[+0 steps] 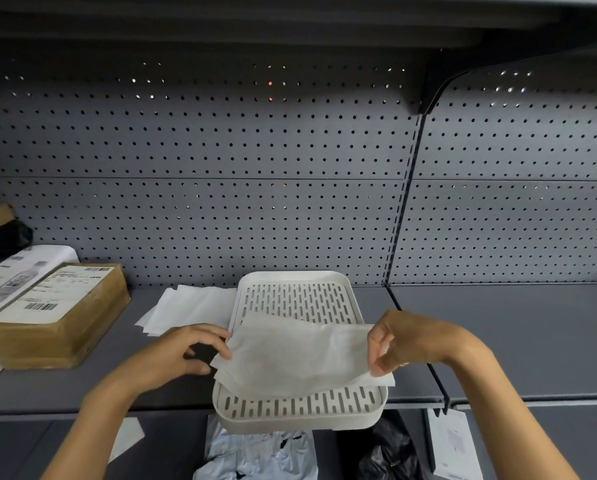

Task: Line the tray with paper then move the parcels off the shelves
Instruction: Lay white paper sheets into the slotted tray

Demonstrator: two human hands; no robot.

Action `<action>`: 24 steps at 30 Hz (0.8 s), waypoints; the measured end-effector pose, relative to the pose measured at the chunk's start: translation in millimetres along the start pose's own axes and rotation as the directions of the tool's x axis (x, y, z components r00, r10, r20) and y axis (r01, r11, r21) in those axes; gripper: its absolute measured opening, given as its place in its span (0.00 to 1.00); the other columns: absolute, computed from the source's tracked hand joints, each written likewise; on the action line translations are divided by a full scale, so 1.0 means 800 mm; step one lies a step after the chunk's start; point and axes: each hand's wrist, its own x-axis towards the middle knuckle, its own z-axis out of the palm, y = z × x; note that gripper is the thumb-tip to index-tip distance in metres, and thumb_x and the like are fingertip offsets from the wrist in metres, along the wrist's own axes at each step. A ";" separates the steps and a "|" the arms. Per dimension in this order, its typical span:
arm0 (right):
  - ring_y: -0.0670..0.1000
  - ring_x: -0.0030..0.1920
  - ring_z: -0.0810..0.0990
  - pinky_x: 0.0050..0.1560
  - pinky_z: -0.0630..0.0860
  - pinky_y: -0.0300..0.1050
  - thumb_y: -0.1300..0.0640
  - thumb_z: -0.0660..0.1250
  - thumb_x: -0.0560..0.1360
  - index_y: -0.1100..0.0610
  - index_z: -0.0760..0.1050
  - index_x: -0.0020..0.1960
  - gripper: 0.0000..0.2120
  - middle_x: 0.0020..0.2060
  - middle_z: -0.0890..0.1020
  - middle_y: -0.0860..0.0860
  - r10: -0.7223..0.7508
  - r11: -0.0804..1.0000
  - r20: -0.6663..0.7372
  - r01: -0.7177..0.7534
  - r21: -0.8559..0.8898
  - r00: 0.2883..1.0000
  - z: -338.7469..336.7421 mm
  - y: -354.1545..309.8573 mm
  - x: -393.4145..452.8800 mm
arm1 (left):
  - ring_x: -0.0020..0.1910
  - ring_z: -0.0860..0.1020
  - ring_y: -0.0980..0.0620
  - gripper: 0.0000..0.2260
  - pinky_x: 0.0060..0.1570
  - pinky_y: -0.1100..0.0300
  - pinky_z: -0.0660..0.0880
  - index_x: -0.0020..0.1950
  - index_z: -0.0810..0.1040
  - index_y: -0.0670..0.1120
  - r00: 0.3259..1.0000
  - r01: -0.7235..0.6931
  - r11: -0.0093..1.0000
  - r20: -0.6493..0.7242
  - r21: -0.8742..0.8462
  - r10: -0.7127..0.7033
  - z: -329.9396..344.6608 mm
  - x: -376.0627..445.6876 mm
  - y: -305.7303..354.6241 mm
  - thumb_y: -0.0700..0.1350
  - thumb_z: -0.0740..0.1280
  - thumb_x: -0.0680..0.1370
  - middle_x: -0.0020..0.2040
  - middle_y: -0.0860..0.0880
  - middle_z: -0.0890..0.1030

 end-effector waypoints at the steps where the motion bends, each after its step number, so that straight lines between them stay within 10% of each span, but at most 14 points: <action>1: 0.33 0.36 0.80 0.43 0.75 0.33 0.60 0.76 0.73 0.46 0.83 0.35 0.12 0.33 0.84 0.39 0.006 1.000 0.004 -0.006 -0.006 1.000 0.000 -0.001 0.000 | 0.65 0.70 0.72 0.20 0.58 0.68 0.72 0.48 0.84 0.65 1.000 -0.003 1.000 -0.015 -0.004 0.003 0.001 0.002 0.003 0.36 0.74 0.74 0.65 0.70 0.74; 15: 0.45 0.43 0.85 0.48 0.78 0.37 0.59 0.73 0.73 0.51 0.86 0.44 0.05 0.36 0.86 0.47 0.102 0.991 0.035 -0.098 -0.096 0.994 0.016 -0.008 0.010 | 0.47 0.80 0.64 0.05 0.49 0.57 0.78 0.44 0.79 0.58 0.926 -0.021 0.994 -0.373 0.109 0.060 0.025 0.019 0.046 0.48 0.69 0.79 0.44 0.62 0.83; 20: 0.47 0.43 0.83 0.52 0.80 0.44 0.59 0.67 0.78 0.47 0.81 0.41 0.10 0.37 0.83 0.44 0.009 0.997 -0.273 -0.028 -0.067 0.962 0.010 -0.004 0.021 | 0.46 0.80 0.63 0.07 0.44 0.59 0.75 0.46 0.76 0.57 0.818 -0.096 0.995 -0.572 -0.026 0.064 0.018 0.034 0.067 0.46 0.65 0.81 0.44 0.61 0.83; 24: 0.48 0.28 0.70 0.35 0.70 0.44 0.62 0.60 0.82 0.49 0.73 0.41 0.13 0.31 0.78 0.53 -0.069 0.996 -0.696 0.092 -0.003 0.714 -0.011 -0.002 0.024 | 0.33 0.80 0.63 0.06 0.39 0.60 0.75 0.47 0.75 0.49 0.736 -0.149 0.982 -0.676 -0.117 0.031 -0.029 0.042 0.108 0.42 0.62 0.83 0.37 0.55 0.82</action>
